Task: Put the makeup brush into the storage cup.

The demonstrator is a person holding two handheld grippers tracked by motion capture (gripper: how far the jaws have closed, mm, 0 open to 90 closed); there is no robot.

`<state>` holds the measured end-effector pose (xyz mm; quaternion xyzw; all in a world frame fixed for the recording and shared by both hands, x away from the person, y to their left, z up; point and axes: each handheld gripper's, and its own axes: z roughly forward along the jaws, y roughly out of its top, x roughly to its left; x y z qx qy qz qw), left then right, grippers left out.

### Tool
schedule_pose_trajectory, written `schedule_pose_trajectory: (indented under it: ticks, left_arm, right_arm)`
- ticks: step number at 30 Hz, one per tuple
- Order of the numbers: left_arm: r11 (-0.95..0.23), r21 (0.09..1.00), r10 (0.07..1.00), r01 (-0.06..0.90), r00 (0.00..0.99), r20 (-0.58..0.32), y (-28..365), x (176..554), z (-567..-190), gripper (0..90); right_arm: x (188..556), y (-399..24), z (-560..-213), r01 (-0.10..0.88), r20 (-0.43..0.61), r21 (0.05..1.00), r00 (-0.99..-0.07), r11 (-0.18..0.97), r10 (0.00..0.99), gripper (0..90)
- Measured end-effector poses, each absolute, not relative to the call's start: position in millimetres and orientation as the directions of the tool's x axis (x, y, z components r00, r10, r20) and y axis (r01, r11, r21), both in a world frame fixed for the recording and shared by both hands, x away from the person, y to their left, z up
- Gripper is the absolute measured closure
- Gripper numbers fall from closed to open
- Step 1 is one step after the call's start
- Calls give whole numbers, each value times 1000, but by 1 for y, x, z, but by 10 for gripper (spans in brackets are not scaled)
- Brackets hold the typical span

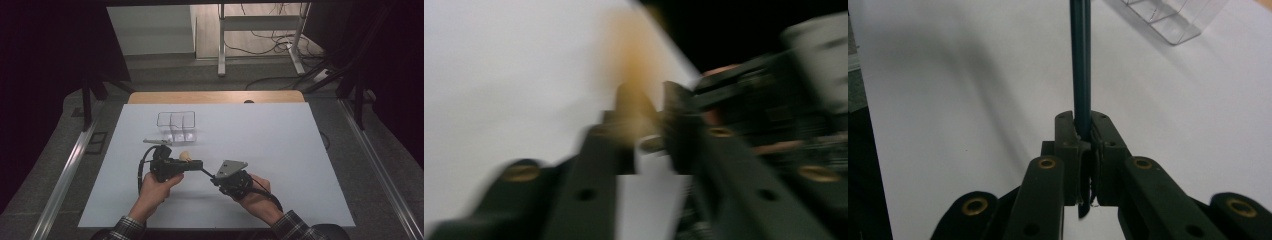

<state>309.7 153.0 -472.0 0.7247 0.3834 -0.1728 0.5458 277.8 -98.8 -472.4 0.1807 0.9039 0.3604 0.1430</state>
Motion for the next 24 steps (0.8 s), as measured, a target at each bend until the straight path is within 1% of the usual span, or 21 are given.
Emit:
schedule_pose_trajectory:
  ticks: [2,4,5,7,9,10,11,13,17,21,24]
  left_arm:
    - [-143,670,393,729,663,-637,151,307,-469,831]
    - [-165,676,414,718,672,-614,149,306,-468,832]
    - [-170,679,427,714,674,-602,149,306,-467,832]
    - [-177,684,438,708,679,-590,149,306,-466,832]
    - [-193,690,463,697,685,-563,149,305,-464,832]
    - [-196,692,473,695,685,-554,149,305,-464,832]
    - [-197,692,479,695,684,-550,149,305,-463,832]
    - [-204,698,498,687,687,-530,149,304,-462,832]
    - [-216,708,517,672,694,-501,150,304,-461,831]
    - [-219,716,528,663,698,-484,152,303,-459,831]
    - [-222,725,539,652,702,-466,153,302,-458,831]
  right_arm:
    - [279,-98,-474,238,-105,692,-901,682,421,802]
    - [279,-97,-475,238,-121,683,-895,691,428,667]
    - [280,-97,-476,240,-119,680,-896,693,428,564]
    - [283,-99,-476,251,-115,679,-892,690,437,441]
    - [287,-100,-476,284,-73,685,-889,671,451,333]
    - [288,-100,-476,298,-53,689,-888,661,456,303]
    - [291,-102,-477,314,-29,687,-889,656,457,236]
    - [292,-103,-480,322,-19,676,-891,662,454,147]
    - [292,-103,-481,333,0,672,-893,661,450,76]
    - [293,-106,-481,335,9,674,-895,658,446,40]
    - [294,-110,-482,344,14,672,-891,656,454,32]
